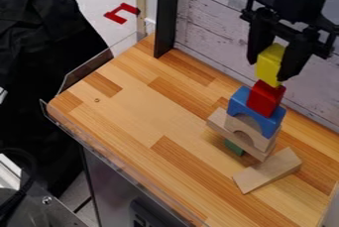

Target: Put the yellow cube on top of the tower

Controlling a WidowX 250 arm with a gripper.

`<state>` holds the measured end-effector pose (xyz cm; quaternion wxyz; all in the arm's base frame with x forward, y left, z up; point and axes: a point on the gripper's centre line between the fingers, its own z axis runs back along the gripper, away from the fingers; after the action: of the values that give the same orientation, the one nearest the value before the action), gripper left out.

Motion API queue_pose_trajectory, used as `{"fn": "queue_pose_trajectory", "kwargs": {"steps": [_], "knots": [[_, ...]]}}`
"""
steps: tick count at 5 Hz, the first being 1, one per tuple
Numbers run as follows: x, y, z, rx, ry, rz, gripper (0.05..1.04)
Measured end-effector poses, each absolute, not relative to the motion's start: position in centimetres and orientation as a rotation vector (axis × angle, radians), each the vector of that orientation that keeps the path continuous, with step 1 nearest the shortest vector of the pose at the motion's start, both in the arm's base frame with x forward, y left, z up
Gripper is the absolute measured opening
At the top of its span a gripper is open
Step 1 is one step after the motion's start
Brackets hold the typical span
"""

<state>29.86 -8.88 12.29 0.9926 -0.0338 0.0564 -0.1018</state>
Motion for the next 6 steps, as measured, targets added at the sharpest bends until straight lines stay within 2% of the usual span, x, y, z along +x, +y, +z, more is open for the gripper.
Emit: {"fn": "queue_pose_trajectory", "kwargs": {"steps": [3, 4, 5, 6], "knots": [[30.0, -8.9, 11.1, -0.064, 0.174, -0.211, 0.575], [30.1, -8.9, 11.0, -0.063, 0.190, -0.203, 0.644], [30.0, -9.3, 10.9, -0.093, 0.199, -0.202, 0.936], [30.1, -8.9, 11.3, -0.112, 0.205, -0.182, 1.001]]}}
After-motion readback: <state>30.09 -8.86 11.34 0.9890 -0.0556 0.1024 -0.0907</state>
